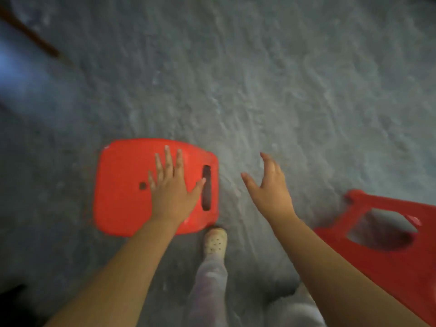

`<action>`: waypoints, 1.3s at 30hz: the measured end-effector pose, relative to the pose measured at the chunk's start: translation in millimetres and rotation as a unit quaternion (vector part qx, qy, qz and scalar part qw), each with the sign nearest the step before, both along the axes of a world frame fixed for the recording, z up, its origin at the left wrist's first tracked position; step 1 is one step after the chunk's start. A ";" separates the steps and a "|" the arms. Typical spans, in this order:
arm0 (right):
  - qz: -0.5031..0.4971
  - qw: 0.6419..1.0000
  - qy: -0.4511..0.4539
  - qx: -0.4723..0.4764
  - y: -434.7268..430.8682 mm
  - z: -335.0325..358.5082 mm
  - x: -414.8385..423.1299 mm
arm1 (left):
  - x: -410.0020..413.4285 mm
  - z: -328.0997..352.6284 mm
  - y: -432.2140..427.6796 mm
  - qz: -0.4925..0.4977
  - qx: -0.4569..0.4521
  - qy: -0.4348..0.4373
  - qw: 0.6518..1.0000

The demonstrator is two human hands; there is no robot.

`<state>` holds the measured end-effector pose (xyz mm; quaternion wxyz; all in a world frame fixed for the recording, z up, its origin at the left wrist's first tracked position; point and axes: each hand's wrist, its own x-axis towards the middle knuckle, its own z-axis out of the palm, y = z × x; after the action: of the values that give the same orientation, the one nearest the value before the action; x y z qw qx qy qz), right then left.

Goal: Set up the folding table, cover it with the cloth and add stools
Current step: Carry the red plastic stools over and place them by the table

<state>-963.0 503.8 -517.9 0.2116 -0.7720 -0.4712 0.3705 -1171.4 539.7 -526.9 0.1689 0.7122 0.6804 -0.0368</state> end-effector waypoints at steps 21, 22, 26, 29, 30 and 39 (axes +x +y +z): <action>-0.039 0.965 0.150 -0.214 17.9 -96.5 -181.1 | -211.5 -85.2 11.4 0.354 -0.121 -0.169 0.912; -0.047 0.963 0.159 -0.213 19.9 -94.0 -181.4 | -210.6 -83.1 13.1 0.353 -0.123 -0.168 0.912; -0.075 0.962 0.192 -0.181 38.7 -71.1 -162.6 | -197.1 -51.8 29.0 0.335 -0.098 -0.184 0.919; -0.089 0.962 0.213 -0.147 62.4 -31.5 -130.0 | -166.5 0.9 50.6 0.311 -0.068 -0.191 0.928; -0.096 0.963 0.215 -0.130 71.6 -13.6 -116.0 | -151.3 23.1 59.8 0.304 -0.061 -0.196 0.930; -0.200 0.962 0.187 0.007 144.7 162.7 88.6 | 66.5 219.4 164.2 0.194 0.017 -0.271 0.943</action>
<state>-874.4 648.5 -355.3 0.3711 -0.7662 -0.2618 0.4547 -1104.9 703.9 -307.4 0.3388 0.5524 0.7342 0.2024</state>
